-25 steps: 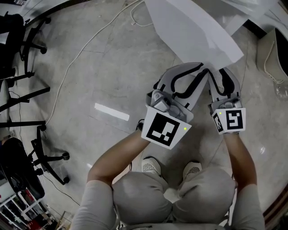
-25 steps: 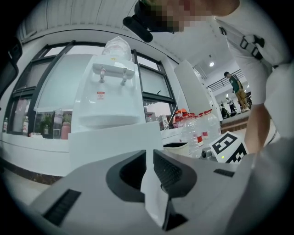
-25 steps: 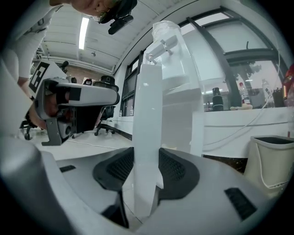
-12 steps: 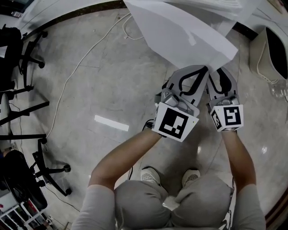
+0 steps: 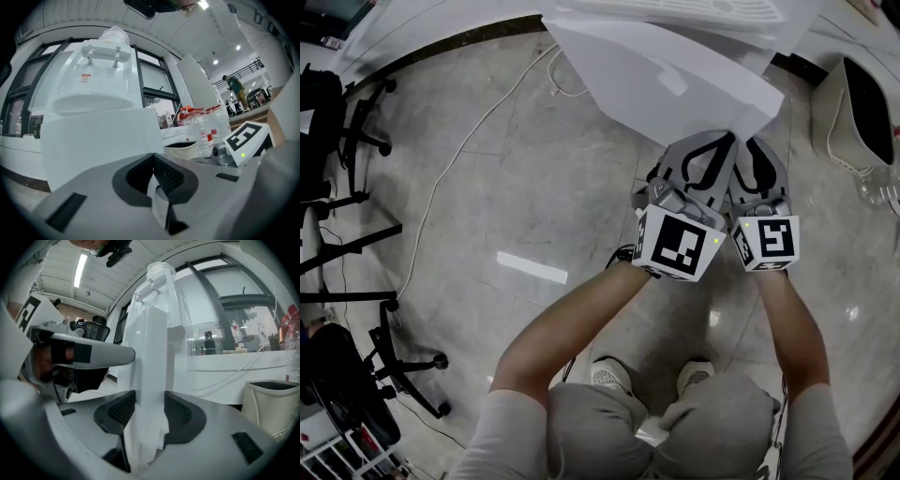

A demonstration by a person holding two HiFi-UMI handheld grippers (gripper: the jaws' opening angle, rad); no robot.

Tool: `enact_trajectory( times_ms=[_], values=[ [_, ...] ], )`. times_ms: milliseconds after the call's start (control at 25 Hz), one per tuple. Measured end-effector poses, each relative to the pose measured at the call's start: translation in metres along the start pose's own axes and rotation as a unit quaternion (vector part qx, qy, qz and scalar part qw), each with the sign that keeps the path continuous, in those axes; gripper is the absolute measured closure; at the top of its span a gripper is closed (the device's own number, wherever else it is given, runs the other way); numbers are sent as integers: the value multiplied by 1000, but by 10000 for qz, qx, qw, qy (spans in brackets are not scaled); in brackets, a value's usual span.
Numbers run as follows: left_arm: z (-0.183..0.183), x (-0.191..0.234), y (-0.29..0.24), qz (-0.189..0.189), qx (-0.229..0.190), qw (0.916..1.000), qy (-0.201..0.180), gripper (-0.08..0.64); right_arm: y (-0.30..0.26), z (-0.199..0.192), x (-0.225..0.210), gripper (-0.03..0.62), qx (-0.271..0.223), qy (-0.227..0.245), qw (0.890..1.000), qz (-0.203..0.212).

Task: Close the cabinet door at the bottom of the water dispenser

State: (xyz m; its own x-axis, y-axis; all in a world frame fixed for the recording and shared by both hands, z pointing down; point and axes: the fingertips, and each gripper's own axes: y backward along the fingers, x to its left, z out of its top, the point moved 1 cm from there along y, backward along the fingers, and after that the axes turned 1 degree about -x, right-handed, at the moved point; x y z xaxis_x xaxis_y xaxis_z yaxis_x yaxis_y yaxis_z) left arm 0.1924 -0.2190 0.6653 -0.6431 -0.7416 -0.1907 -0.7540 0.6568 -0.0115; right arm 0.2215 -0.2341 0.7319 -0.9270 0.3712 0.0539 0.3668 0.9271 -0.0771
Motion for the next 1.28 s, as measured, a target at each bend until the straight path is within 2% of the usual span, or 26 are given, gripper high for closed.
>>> enact_trajectory(
  times_ms=[40,160,560,840,1280],
  values=[
    [0,0,-2,-13,7,10000,2,552,-1,0,-5,400,-11,-39,9999,-109],
    [3,-2,-8,-58,-1,10000,-14,552,-6,2,-22,459,-80,-242,9991,-340],
    [4,-3,-14,-119,-40,9999,-44,552,-20,4,-39,468,-91,-149,9985,-511],
    [-9,4,-19,22,185,9998,84,552,-29,4,-48,474,-80,-120,9979,-632],
    [-7,13,-11,116,178,9997,96,552,-43,4,-65,485,-39,-95,9971,-751]
  ],
)
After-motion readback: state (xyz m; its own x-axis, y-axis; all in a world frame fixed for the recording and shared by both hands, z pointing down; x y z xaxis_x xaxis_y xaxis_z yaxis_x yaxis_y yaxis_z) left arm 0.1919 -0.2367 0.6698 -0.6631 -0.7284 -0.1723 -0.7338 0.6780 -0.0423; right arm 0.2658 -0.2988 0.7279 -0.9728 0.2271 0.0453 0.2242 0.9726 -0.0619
